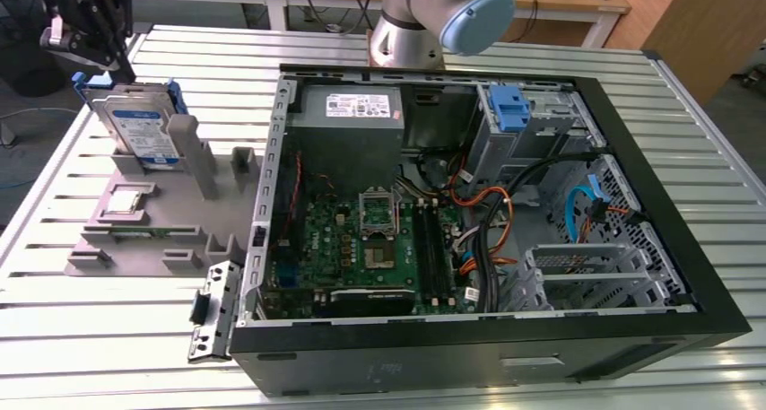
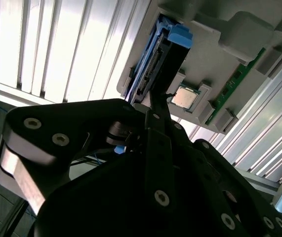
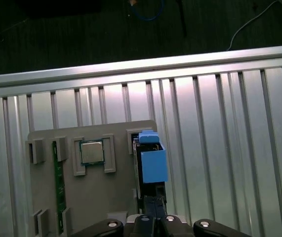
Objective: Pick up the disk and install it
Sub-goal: 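Pick up the disk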
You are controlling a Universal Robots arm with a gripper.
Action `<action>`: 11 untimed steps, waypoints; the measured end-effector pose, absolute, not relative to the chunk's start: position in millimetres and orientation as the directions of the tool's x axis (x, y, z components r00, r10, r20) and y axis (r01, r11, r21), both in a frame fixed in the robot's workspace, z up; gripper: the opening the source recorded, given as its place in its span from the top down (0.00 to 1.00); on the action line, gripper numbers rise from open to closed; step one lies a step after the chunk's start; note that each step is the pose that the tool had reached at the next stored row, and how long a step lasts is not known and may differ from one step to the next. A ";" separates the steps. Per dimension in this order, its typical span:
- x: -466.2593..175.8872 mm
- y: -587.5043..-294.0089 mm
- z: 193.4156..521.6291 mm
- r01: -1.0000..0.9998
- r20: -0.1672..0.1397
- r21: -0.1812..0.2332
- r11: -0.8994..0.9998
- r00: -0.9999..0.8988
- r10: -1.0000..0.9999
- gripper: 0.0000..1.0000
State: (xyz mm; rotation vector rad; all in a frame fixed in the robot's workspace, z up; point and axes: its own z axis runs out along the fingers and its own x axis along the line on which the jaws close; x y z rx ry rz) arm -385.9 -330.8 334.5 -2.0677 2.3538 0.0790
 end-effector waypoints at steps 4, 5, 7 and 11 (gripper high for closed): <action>-385.9 -330.8 334.5 -0.991 -0.039 0.033 0.128 -0.129 -0.991 0.83; -385.9 -330.8 334.5 -0.991 -0.039 0.033 0.128 -0.129 -0.991 0.83; -385.9 -330.8 334.5 -0.991 -0.039 0.033 0.128 -0.129 -0.991 0.71; -385.9 -330.8 334.5 -0.991 -0.039 0.033 0.128 -0.129 -0.991 0.59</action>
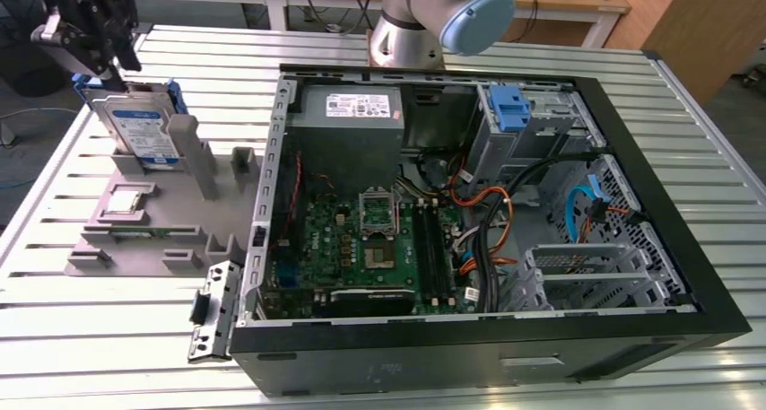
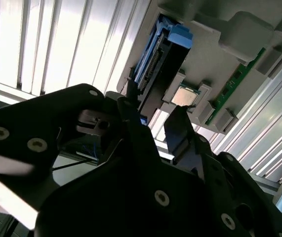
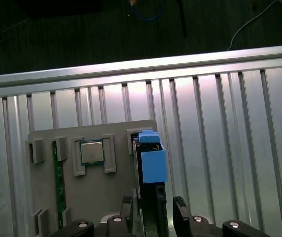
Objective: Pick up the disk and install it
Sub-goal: 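Pick up the disk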
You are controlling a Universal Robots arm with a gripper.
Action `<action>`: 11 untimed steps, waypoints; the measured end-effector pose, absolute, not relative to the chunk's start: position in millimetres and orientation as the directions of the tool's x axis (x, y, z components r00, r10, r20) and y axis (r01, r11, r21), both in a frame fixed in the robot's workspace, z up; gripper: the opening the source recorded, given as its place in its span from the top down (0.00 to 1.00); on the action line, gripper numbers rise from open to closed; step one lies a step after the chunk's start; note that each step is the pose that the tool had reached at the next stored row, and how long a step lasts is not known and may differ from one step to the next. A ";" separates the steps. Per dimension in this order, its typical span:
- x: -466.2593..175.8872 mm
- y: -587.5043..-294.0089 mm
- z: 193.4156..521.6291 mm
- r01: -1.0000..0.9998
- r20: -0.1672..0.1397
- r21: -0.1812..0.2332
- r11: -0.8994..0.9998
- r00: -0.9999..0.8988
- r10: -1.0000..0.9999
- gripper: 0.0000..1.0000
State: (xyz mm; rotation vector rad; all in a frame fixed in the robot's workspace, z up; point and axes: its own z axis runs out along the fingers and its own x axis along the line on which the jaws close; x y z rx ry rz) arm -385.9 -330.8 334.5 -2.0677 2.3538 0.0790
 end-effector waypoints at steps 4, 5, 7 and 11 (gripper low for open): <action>-385.9 -330.8 333.6 -0.991 -0.039 0.033 0.128 -0.129 -0.991 0.47; -385.9 -330.8 332.7 -0.992 -0.040 0.033 0.123 -0.124 -0.991 0.47; -385.9 -330.8 331.4 -0.994 -0.041 0.033 0.104 -0.106 -0.994 0.47; -386.3 -330.8 328.7 -0.996 -0.044 0.031 0.084 -0.085 -0.995 0.47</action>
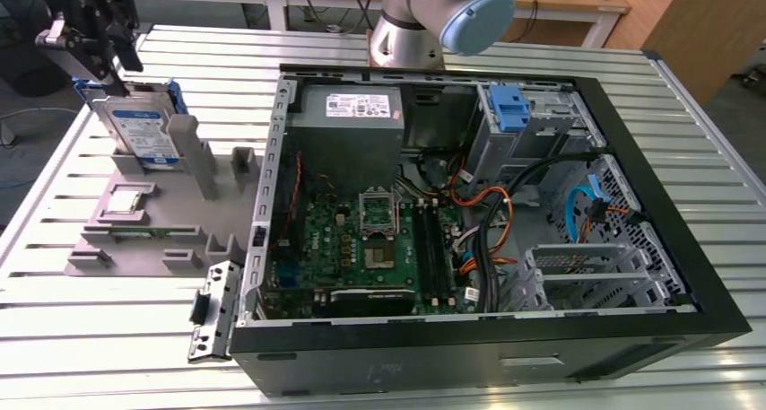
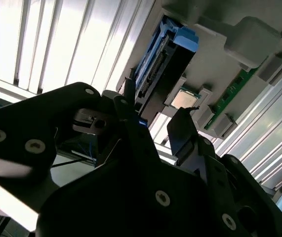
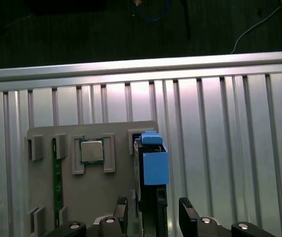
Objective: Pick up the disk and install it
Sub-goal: 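Pick up the disk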
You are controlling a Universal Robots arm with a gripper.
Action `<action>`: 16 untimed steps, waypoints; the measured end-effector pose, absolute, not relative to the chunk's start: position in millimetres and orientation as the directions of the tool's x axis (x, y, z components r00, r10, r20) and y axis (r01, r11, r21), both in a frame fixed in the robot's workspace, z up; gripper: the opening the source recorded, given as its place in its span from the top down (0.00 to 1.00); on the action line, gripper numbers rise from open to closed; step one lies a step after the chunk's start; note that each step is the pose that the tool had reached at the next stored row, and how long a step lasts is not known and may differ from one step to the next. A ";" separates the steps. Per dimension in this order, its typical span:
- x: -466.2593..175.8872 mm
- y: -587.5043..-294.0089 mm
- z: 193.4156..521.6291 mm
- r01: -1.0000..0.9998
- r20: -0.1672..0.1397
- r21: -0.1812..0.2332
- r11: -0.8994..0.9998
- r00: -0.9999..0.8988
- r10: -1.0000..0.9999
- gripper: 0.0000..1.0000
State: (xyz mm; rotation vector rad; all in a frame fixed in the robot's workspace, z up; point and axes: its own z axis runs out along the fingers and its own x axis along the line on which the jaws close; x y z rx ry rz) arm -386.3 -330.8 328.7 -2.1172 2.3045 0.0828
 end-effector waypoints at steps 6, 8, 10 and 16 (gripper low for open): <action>-387.6 -330.8 319.0 -0.997 -0.049 0.030 0.068 -0.069 -0.996 0.47; -387.7 -330.8 315.5 -0.998 -0.049 0.030 0.063 -0.065 -0.997 0.47; -387.7 -330.8 311.7 -0.998 -0.049 0.030 0.059 -0.061 -0.997 0.47; -387.7 -330.8 301.5 -0.999 -0.049 0.030 0.043 -0.045 -0.998 0.47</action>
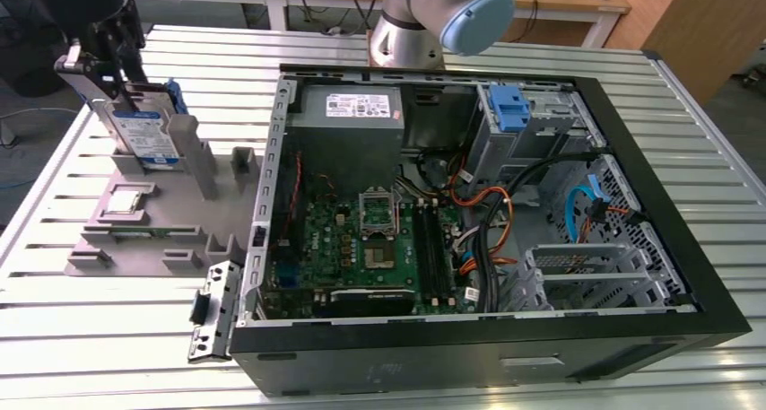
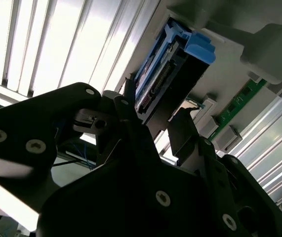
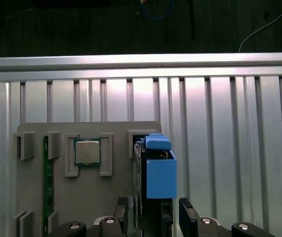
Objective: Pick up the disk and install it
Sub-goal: 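Pick up the disk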
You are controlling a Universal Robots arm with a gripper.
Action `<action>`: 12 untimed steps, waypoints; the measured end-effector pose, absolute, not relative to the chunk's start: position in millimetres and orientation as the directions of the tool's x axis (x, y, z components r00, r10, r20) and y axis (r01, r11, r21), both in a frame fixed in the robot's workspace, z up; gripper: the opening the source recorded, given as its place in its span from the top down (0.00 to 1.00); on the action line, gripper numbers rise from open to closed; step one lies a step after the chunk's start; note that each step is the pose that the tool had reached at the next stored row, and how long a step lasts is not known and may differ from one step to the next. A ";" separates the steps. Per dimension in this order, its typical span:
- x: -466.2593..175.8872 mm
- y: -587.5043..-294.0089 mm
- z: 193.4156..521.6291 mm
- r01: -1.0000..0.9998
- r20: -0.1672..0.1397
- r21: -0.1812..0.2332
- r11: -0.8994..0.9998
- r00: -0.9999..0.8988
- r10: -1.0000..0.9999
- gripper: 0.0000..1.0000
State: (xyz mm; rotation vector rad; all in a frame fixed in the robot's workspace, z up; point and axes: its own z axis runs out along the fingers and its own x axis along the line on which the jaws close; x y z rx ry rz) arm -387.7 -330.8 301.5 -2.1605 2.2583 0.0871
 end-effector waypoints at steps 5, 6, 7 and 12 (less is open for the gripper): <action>-387.6 -330.8 298.4 -0.999 -0.049 0.030 0.037 -0.039 -0.998 0.47; -387.6 -330.8 297.7 -0.999 -0.049 0.030 0.037 -0.039 -0.998 0.47; -387.7 -330.8 297.8 -0.999 -0.049 0.030 0.037 -0.039 -0.998 0.47; -387.7 -330.8 297.9 -0.999 -0.049 0.030 0.037 -0.039 -0.998 0.47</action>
